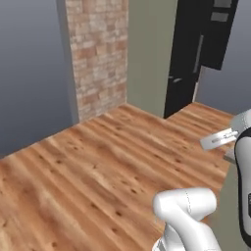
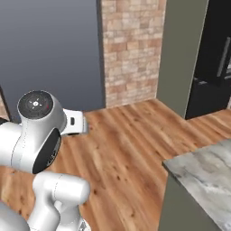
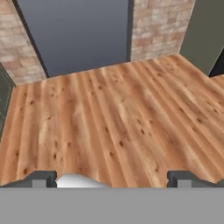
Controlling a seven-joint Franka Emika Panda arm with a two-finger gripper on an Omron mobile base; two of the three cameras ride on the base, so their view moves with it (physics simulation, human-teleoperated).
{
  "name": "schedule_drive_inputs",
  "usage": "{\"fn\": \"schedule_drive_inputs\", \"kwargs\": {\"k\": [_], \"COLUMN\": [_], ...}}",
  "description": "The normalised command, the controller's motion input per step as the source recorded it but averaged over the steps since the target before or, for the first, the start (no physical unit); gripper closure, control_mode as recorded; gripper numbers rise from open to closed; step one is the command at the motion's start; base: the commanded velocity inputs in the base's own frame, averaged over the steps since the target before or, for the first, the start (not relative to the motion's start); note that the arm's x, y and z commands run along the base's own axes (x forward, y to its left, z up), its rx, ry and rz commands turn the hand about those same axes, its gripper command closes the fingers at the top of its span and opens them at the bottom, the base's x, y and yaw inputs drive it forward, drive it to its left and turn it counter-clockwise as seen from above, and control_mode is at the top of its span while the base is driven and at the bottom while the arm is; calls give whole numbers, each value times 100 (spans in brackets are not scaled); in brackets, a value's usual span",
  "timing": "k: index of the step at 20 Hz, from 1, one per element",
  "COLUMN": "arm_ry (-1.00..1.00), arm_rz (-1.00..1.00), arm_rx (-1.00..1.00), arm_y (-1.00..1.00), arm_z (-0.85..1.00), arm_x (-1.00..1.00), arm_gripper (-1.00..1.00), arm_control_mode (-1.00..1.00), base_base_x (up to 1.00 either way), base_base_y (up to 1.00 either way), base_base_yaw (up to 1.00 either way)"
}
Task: Pick up the pear and orange from the fridge and place one fruit on each plate on the dining counter.
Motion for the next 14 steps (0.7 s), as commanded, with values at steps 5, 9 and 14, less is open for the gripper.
{"fn": "schedule_drive_inputs", "kwargs": {"k": [5,9,14], "arm_ry": [0,0,0], "arm_rz": [0,0,0], "arm_rx": [0,0,0], "arm_y": [0,0,0], "arm_z": [0,0,0], "arm_x": [0,0,0], "arm_gripper": [-100,-100,-100], "arm_control_mode": [100,100,100], "base_base_x": [98,100,100], "base_base_y": [49,36,13], "base_base_yaw": [-46,-46,-40]}}
